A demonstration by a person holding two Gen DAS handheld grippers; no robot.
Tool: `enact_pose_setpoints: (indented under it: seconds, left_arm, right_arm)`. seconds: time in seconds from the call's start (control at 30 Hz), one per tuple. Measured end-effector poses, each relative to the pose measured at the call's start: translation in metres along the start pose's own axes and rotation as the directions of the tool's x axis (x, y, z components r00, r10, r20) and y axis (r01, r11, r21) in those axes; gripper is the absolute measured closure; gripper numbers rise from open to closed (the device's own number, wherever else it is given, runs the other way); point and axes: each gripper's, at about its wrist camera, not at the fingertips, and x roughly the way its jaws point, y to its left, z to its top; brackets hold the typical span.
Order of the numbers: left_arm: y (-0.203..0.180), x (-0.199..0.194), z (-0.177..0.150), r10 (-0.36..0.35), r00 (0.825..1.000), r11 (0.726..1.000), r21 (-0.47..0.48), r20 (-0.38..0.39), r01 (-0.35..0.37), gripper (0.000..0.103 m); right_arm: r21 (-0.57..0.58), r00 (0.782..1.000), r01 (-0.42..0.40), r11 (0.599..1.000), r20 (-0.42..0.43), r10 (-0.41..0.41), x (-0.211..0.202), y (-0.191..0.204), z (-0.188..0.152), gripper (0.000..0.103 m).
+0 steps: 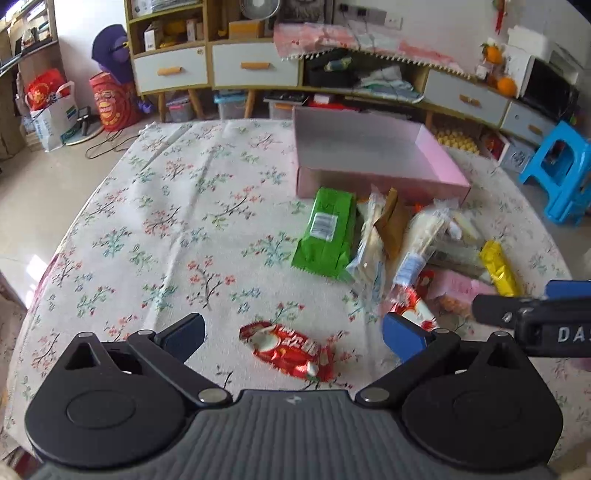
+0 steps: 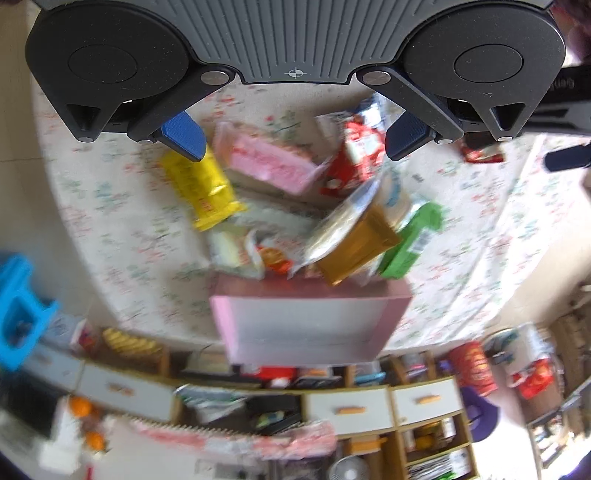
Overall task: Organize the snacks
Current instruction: 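Move the left and right tools toward the snack pile, then grasp the green biscuit pack with the left tool while the right grasps the clear bread bag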
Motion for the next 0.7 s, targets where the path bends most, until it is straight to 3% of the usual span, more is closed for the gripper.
enact_pose_setpoints:
  seconds: [0.1, 0.17, 0.27, 0.43, 0.53, 0.63, 0.7]
  left_arm:
    - [0.002, 0.0, 0.007, -0.004, 1.0, 0.999, 0.04, 0.017, 0.004, 0.0]
    - [0.004, 0.004, 0.012, -0.009, 1.0, 0.997, 0.073, 0.011, 0.008, 0.0]
    - [0.006, 0.015, 0.022, -0.044, 0.998, 0.992, 0.118, -0.045, 0.049, 0.001]
    - [0.016, 0.036, 0.037, -0.081, 0.994, 0.992, 0.09, -0.074, 0.087, 0.006]
    - [0.02, 0.048, 0.042, -0.099, 0.994, 0.989, 0.102, -0.045, 0.103, 0.011]
    - [0.025, 0.06, 0.041, -0.15, 0.989, 0.983, 0.115, 0.02, 0.146, 0.024]
    - [0.025, 0.068, 0.046, -0.179, 0.984, 0.978, 0.114, 0.019, 0.176, 0.034]
  right_arm:
    - [-0.047, 1.0, -0.005, 0.999, 0.013, 0.006, 0.002, 0.001, 0.006, 0.0]
    - [-0.027, 0.999, -0.051, 0.998, 0.0, 0.051, 0.005, -0.003, 0.014, 0.0]
    - [-0.005, 0.993, -0.115, 0.993, -0.018, 0.115, 0.011, -0.008, 0.025, 0.0]
    - [0.018, 0.987, -0.146, 0.989, -0.058, 0.147, 0.03, -0.014, 0.042, 0.001]
    - [0.079, 0.983, -0.175, 0.981, -0.04, 0.178, 0.041, -0.022, 0.046, 0.002]
    - [0.155, 0.977, -0.2, 0.967, -0.036, 0.208, 0.056, -0.031, 0.046, 0.01]
    - [0.217, 0.974, -0.209, 0.954, -0.039, 0.222, 0.066, -0.036, 0.045, 0.018]
